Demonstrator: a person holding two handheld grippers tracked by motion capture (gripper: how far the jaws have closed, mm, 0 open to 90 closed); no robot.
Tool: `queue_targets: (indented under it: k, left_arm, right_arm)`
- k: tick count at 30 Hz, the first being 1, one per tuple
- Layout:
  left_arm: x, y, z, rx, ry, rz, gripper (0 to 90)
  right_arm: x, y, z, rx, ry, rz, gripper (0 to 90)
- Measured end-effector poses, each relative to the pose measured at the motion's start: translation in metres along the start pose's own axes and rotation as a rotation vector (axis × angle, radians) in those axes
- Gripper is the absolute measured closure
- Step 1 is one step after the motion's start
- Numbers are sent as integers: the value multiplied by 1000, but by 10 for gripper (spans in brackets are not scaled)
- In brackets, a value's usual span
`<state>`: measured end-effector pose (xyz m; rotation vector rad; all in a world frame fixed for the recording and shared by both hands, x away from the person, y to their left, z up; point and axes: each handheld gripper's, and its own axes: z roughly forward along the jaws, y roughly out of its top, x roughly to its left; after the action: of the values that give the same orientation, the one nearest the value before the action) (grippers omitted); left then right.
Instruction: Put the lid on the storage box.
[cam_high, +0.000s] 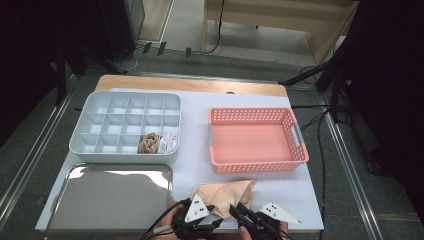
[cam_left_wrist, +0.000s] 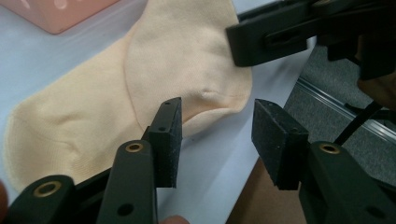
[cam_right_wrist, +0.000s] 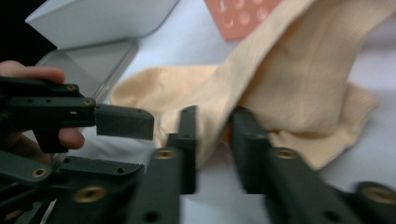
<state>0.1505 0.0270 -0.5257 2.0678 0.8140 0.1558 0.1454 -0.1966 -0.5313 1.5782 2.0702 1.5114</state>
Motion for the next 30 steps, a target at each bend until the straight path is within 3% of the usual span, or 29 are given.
queue_targets:
  k: [3,7,11,13,17,21,24,26,28,30]
  left_arm:
    - [-2,1,-1,1,14,19,500]
    - [-6,3,0,-9,73,34,388]
    - [-10,4,1,-11,107,61,366]
    - [-12,4,1,-20,127,71,371]
    - [-7,6,-1,-43,179,56,524]
    - [3,8,-6,-52,137,2,759]
    - [11,9,-10,-58,118,-41,820]
    - [16,10,-13,-63,102,-71,826]
    - [19,10,-15,-75,99,-96,825]
    - [23,11,-18,-81,91,-108,823]
  right_arm:
    - [3,4,2,-19,27,20,883]
    - [13,15,1,-48,62,-5,891]
    - [19,21,-2,-70,140,19,890]
    - [21,22,-2,-76,157,25,888]
    - [23,25,-2,-69,211,-3,849]
    - [18,27,-7,-86,234,-12,805]
    - [9,27,-15,-140,168,-20,769]
    - [0,27,-19,-179,87,-18,738]
    - [-11,25,-20,-195,-31,-24,707]
    - [-19,21,-18,-199,-96,-16,637]
